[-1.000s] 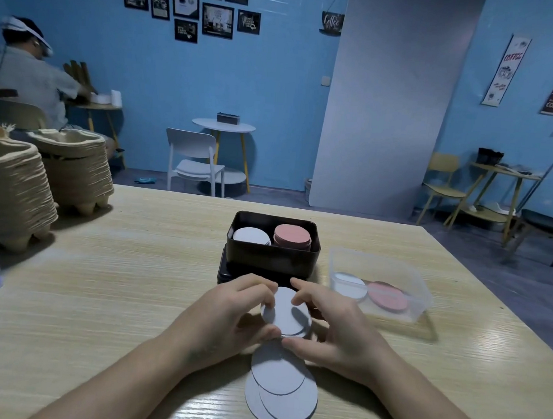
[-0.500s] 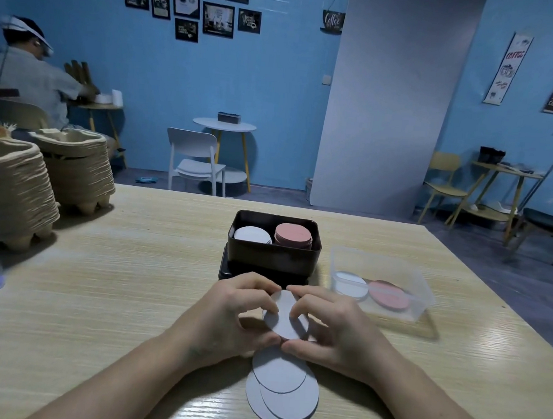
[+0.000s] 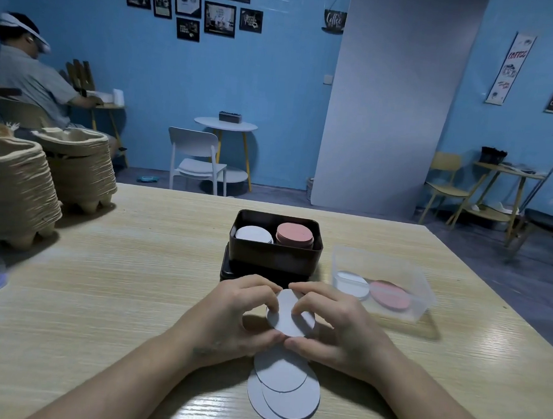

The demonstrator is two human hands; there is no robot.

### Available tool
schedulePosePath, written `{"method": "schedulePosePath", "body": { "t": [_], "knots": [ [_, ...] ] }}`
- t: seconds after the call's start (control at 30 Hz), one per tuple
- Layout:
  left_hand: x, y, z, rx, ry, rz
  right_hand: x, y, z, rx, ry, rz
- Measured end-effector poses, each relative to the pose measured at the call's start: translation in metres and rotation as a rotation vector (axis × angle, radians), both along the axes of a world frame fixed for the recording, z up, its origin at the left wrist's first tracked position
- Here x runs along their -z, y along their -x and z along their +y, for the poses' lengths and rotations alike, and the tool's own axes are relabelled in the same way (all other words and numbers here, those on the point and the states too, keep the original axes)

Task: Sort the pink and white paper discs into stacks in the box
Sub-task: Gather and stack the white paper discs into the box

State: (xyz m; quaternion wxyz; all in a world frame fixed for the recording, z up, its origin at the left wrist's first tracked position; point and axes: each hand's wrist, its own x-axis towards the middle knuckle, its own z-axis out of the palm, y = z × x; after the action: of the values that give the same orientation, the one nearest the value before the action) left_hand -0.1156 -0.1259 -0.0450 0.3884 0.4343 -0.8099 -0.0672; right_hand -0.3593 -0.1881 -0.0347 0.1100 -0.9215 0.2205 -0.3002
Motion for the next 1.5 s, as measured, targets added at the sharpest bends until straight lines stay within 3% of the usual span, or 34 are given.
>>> {"method": "schedulePosePath", "body": {
  "t": [0.33,0.57,1.0,1.27,1.5],
  "knots": [
    [0.004,0.001,-0.005,-0.035,-0.092,-0.039,-0.001,0.011,-0.006,0.112,-0.033,-0.073],
    [0.007,0.001,-0.01,-0.076,-0.161,-0.238,0.003,0.013,-0.008,0.161,-0.065,-0.046],
    [-0.004,-0.003,0.0,-0.198,-0.014,-0.489,0.004,0.014,-0.008,0.186,-0.08,-0.014],
    [-0.005,-0.02,0.005,-0.369,0.06,-0.446,0.004,0.015,-0.007,0.187,-0.084,0.001],
    [-0.005,-0.029,0.007,-0.202,-0.276,-0.308,0.004,0.013,-0.007,0.178,-0.095,0.008]
  ]
}}
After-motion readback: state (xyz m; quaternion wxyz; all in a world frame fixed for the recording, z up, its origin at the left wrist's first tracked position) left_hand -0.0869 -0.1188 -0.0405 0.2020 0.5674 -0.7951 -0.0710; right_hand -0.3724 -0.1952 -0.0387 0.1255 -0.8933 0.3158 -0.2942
